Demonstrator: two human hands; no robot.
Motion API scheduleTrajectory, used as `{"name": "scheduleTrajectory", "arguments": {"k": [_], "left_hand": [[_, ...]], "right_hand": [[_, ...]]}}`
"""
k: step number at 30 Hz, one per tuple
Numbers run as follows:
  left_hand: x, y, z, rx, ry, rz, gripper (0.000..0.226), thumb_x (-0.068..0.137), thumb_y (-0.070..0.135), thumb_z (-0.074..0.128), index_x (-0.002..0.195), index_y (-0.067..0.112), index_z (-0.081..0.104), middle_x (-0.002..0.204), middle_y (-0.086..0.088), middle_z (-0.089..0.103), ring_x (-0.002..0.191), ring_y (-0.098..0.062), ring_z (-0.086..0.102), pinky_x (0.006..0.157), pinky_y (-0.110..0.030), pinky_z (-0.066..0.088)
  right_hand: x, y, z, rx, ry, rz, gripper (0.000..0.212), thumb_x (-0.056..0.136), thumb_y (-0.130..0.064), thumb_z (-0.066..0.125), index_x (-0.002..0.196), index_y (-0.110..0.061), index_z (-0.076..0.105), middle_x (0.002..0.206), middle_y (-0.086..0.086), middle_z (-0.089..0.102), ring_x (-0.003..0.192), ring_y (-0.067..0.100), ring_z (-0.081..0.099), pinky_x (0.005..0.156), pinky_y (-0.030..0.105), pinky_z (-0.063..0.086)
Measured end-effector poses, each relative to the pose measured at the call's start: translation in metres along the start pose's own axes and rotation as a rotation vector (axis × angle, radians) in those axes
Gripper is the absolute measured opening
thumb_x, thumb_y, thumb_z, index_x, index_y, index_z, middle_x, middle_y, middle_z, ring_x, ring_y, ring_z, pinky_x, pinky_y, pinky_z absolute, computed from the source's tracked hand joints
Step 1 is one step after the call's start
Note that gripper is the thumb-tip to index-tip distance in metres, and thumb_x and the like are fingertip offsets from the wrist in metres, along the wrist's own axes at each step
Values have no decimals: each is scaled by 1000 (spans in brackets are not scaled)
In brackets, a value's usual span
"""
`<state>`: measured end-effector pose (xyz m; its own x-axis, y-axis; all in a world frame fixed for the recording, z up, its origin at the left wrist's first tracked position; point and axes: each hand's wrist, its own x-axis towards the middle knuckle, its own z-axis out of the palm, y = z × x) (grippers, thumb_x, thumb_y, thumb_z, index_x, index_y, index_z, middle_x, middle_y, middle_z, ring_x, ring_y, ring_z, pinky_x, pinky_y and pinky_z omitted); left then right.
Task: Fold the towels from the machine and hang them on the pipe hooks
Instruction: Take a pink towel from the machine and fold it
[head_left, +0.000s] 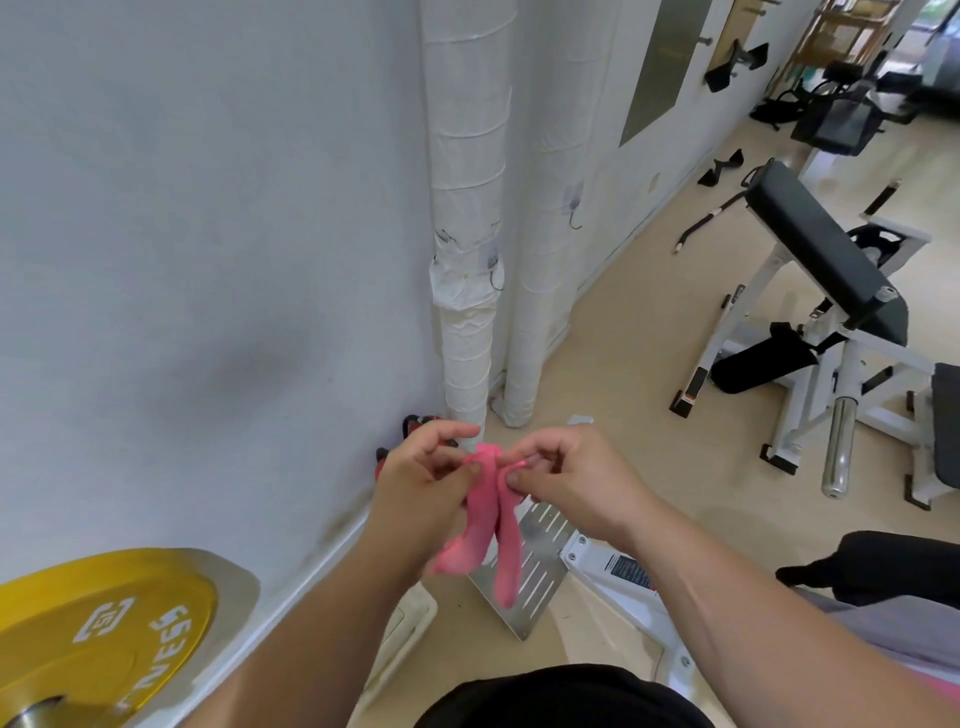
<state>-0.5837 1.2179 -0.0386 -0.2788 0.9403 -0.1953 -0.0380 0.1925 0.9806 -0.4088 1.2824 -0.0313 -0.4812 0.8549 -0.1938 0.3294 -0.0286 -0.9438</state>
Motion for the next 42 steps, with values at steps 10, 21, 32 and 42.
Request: {"name": "scheduleTrajectory", "arguments": {"k": [10, 21, 32, 42], "left_hand": [[-6, -8, -4, 7, -15, -26, 25, 89, 0, 73, 109, 11, 65, 79, -16, 75, 59, -15, 65, 55, -26, 49], [-10, -13, -10, -222, -237, -90, 31, 92, -16, 57, 89, 11, 44, 67, -7, 63, 53, -14, 48, 51, -24, 39], [-7, -13, -9, -28, -183, -30, 30, 90, -19, 52, 87, 9, 44, 61, -1, 60, 51, -8, 47, 50, -17, 39], [-5, -2, -21, 408, -299, 139, 11, 80, 13, 52, 88, 18, 48, 74, -25, 58, 64, -33, 53, 64, -52, 48]], "right_hand": [[1, -4, 1, -365, -67, -317, 12, 79, -25, 82, 77, -32, 73, 88, -8, 67, 94, 10, 60, 87, 27, 47], [-7, -14, 15, -294, -30, -309, 40, 70, -17, 91, 62, -28, 53, 54, -18, 50, 55, 4, 46, 55, 14, 33], [-8, -8, 9, -492, -96, -375, 15, 82, -18, 74, 86, -31, 69, 77, -9, 67, 74, 11, 61, 66, 25, 50], [-5, -18, 18, -656, -78, -438, 28, 82, -17, 72, 79, -17, 45, 65, -2, 56, 65, 20, 48, 60, 39, 47]]}}
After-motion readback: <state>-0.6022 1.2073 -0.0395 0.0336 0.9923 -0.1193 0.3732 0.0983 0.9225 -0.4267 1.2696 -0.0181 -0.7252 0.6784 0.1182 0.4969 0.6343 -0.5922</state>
